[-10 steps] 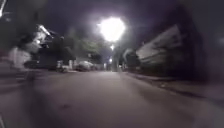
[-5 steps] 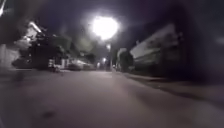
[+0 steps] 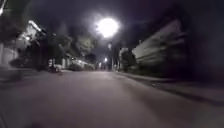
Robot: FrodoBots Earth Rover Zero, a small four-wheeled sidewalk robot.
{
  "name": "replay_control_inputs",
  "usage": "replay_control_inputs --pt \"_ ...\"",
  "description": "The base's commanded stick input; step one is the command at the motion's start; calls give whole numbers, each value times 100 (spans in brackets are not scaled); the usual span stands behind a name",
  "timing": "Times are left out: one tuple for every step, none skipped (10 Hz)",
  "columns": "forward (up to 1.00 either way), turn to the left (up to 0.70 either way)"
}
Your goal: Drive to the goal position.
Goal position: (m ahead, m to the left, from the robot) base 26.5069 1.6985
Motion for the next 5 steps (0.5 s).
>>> replay_control_inputs --pt "70 0" --pt "70 0" --pt "70 0" --pt "70 0" --pt "70 0"
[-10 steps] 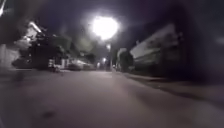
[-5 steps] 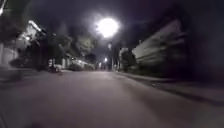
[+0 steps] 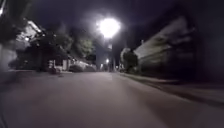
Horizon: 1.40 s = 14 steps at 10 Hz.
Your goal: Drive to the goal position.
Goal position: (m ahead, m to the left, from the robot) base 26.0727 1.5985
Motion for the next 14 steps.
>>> replay_control_inputs --pt "70 0" --pt "70 0" --pt "70 0" --pt "70 0" --pt "70 0" --pt "70 0" --pt "70 0" --pt "70 -4" --pt "70 -33" --pt "70 -35" --pt "70 -35" --pt "70 -35" --pt "70 -35" --pt "70 -35"
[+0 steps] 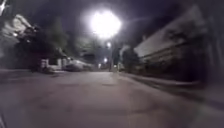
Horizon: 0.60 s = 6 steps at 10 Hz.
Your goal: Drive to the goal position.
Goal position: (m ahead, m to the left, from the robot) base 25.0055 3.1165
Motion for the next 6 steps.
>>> replay_control_inputs --pt "70 -35" --pt "70 -35" --pt "70 -29" --pt "70 -9" --pt "70 0" --pt "70 0"
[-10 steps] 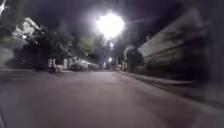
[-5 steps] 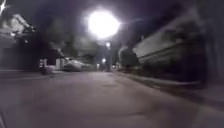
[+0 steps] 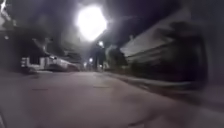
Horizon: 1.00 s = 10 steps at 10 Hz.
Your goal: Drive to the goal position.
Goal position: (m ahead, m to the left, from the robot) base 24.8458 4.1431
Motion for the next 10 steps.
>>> replay_control_inputs --pt "70 0" --pt "70 0" --pt "70 0" --pt "70 0" --pt "70 0" --pt "70 0" --pt "70 0" --pt "70 0" --pt "70 0" --pt "70 0"
